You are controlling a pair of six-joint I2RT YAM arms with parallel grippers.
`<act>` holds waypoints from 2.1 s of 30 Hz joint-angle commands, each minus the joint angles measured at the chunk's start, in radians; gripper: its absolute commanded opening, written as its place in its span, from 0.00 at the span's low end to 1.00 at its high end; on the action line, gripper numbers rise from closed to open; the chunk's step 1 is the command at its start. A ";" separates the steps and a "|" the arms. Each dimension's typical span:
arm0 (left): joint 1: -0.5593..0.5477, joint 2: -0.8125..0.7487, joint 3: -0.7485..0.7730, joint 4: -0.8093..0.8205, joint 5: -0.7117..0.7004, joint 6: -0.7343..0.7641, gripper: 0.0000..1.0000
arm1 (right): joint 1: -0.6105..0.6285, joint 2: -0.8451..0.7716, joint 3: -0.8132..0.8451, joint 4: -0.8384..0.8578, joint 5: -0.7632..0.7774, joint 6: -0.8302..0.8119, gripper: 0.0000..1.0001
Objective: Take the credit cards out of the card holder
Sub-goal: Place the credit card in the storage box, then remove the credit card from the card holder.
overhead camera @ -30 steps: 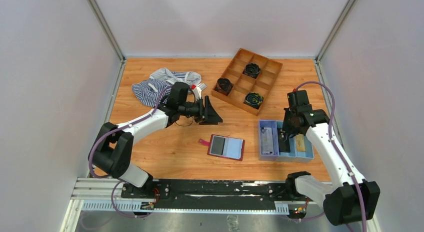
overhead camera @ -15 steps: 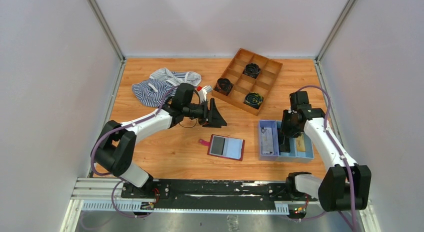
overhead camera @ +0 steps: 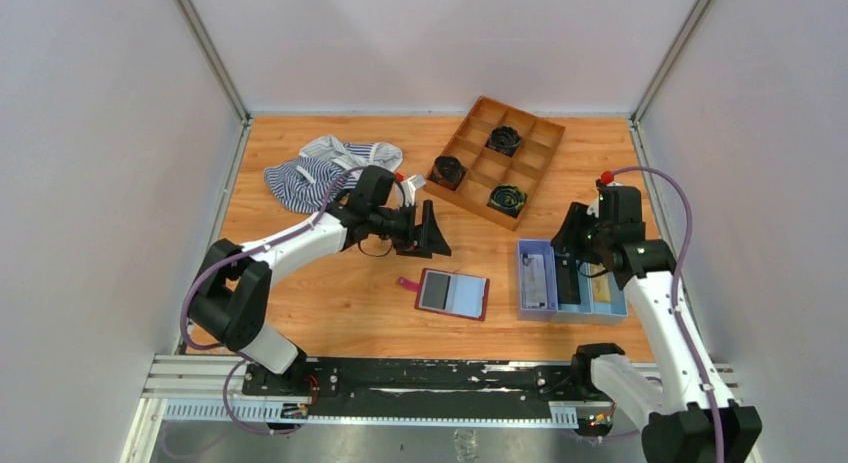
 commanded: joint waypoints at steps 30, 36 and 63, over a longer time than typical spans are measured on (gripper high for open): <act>-0.051 0.120 -0.163 0.044 -0.111 0.014 0.40 | 0.598 0.615 -0.356 1.042 -0.327 0.649 0.34; -0.053 0.135 -0.167 0.036 -0.142 0.020 0.37 | 0.599 0.618 -0.378 1.017 -0.296 0.643 0.32; -0.063 0.210 -0.163 0.087 -0.152 0.006 0.14 | 0.578 0.667 -0.410 1.090 -0.327 0.682 0.26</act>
